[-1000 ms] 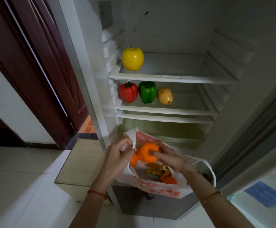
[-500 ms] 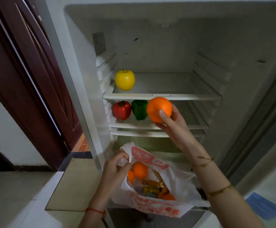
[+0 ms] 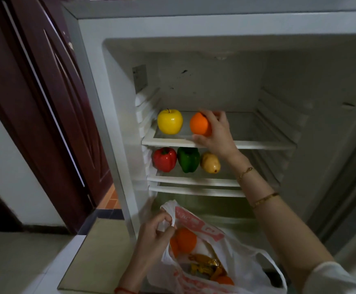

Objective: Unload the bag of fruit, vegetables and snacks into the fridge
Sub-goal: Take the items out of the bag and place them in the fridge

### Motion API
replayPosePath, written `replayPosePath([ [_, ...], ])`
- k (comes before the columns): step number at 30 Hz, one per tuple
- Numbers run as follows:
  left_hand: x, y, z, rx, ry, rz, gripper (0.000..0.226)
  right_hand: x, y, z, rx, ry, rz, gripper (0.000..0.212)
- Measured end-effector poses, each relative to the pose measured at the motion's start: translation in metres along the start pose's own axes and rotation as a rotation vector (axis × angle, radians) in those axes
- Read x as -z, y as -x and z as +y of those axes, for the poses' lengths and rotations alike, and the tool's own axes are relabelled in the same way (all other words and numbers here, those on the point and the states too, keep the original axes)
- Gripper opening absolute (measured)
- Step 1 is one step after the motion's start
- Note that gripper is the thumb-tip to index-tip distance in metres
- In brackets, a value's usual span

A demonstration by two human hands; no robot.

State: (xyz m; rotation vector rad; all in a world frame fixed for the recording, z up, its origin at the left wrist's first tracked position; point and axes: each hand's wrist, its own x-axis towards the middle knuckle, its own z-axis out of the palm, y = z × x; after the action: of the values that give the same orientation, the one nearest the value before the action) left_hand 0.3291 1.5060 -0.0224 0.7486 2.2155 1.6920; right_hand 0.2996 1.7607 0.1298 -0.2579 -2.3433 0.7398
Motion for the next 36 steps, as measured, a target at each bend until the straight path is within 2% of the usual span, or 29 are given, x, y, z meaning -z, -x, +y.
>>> replayPosePath([
  [6,0.003,-0.005,-0.004,0.014,-0.004,-0.006,0.025,-0.014,-0.011,0.009,-0.013,0.153,-0.072,0.075],
  [11,0.004,-0.006,-0.005,0.010,0.011,-0.012,0.016,-0.011,-0.013,0.008,-0.055,-0.031,-0.063,0.103],
  [13,0.004,-0.006,-0.005,0.005,0.014,-0.006,0.012,-0.010,-0.007,0.007,-0.064,-0.050,0.010,0.103],
  [15,0.003,-0.005,-0.002,-0.001,0.012,0.000,0.008,-0.008,0.009,0.002,0.012,-0.041,0.173,0.077],
  [17,0.003,-0.002,0.001,-0.003,0.006,0.016,0.013,-0.007,0.036,-0.004,0.163,-0.086,0.352,0.030],
  [18,0.003,-0.002,0.001,-0.004,0.010,0.022,0.018,-0.010,0.053,-0.003,0.231,-0.136,0.349,0.013],
  [20,0.004,0.000,0.000,-0.006,0.029,0.017,0.019,-0.022,0.092,0.004,0.275,-0.189,0.173,0.021],
  [22,0.004,0.001,-0.003,-0.015,0.033,0.016,0.010,-0.044,0.131,0.024,0.218,-0.147,-0.123,0.031],
  [25,0.005,0.002,-0.005,-0.028,0.014,0.035,0.009,-0.085,0.178,0.061,0.018,0.006,-0.514,0.029],
  [27,0.006,0.004,-0.004,-0.044,0.006,0.043,0.009,-0.112,0.205,0.083,-0.151,0.083,-0.669,0.026],
  [30,0.008,0.004,-0.007,-0.057,0.008,0.064,0.006,-0.137,0.225,0.098,-0.377,0.111,-0.696,0.022],
  [32,0.008,0.005,-0.008,-0.087,-0.005,0.072,0.008,-0.147,0.234,0.104,-0.560,-0.040,-0.691,0.027],
  [34,0.008,0.005,-0.006,-0.107,-0.010,0.077,0.017,-0.155,0.244,0.116,-0.706,-0.190,-0.684,0.021],
  [36,0.008,0.004,-0.007,-0.099,-0.013,0.072,0.014,-0.165,0.250,0.124,-0.839,-0.281,-0.640,0.023],
])
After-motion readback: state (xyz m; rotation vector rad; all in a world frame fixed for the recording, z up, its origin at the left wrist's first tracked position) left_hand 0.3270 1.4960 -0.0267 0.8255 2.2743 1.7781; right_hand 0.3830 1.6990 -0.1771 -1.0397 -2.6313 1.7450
